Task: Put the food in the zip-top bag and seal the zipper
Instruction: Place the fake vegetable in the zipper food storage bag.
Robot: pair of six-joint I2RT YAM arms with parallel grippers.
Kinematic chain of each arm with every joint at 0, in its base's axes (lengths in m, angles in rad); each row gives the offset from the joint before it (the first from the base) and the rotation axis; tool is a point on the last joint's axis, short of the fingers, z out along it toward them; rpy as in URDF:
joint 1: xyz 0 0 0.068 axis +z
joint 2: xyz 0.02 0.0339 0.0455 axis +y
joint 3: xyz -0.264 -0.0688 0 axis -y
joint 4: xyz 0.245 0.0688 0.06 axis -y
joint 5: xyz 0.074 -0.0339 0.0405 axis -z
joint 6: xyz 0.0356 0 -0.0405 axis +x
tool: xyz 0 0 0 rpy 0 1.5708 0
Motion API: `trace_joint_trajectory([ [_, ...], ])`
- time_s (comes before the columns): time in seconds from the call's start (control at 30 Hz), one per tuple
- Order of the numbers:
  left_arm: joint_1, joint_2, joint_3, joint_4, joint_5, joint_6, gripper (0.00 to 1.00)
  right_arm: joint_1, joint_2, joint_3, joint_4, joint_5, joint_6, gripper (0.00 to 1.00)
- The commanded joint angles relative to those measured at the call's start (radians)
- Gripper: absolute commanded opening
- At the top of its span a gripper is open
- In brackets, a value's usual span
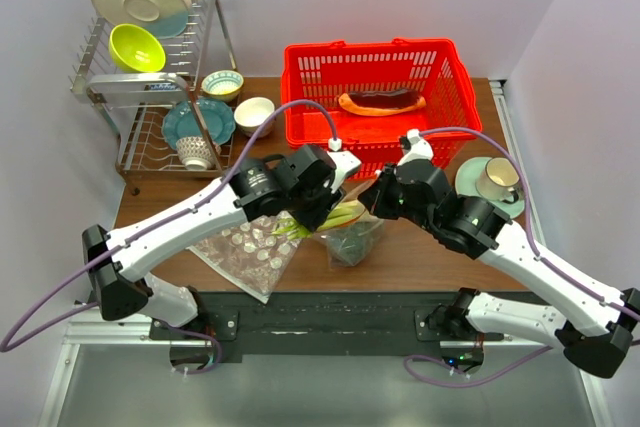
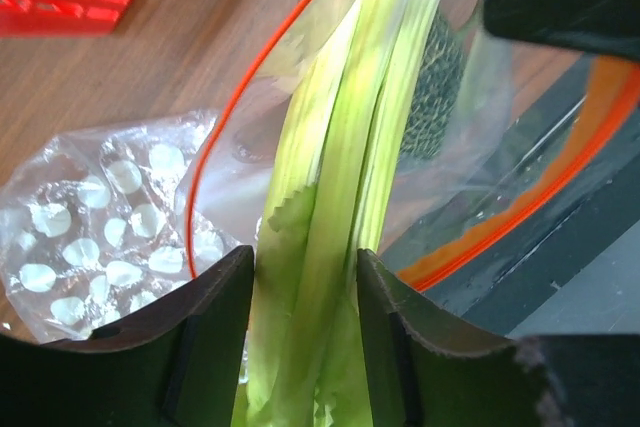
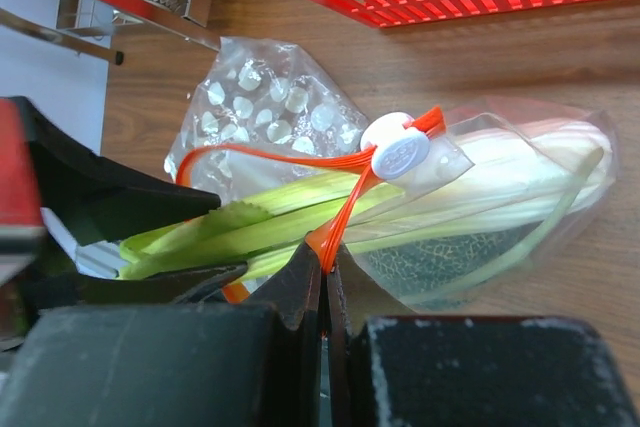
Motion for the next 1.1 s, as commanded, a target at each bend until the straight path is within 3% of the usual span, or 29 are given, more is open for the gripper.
trace_joint_trajectory([
  [0.0,0.003,0.002,-0.036,0.01,0.04,-0.018,0.53,-0.005,-0.014,-0.002,0.071,0.038,0.03,0.0],
  [0.17,0.003,0.031,-0.067,0.039,0.092,-0.027,0.48,-0.005,-0.017,-0.014,0.077,0.038,0.038,0.0],
  [0.23,0.003,0.046,-0.073,0.047,0.096,-0.03,0.26,-0.007,-0.02,-0.014,0.08,0.039,0.038,0.0],
  [0.27,0.002,0.048,-0.073,0.052,0.096,-0.032,0.02,-0.007,-0.023,-0.016,0.078,0.042,0.038,0.0],
  [0.3,0.003,0.048,-0.075,0.059,0.096,-0.038,0.0,-0.007,-0.024,-0.017,0.078,0.044,0.038,0.0],
  [0.5,0.029,0.019,-0.07,0.177,0.099,-0.11,0.0,-0.007,-0.028,-0.048,0.103,0.007,0.047,0.0],
  [0.63,0.075,0.014,-0.066,0.289,0.207,-0.156,0.0,-0.007,-0.031,-0.071,0.178,-0.047,0.053,0.0],
  [0.87,0.089,0.126,0.013,0.317,0.329,-0.151,0.0,-0.007,-0.003,-0.045,0.248,-0.142,0.001,0.0],
  [1.07,0.097,0.108,-0.023,0.4,0.32,-0.197,0.0,-0.007,-0.003,-0.052,0.284,-0.163,0.005,0.0],
])
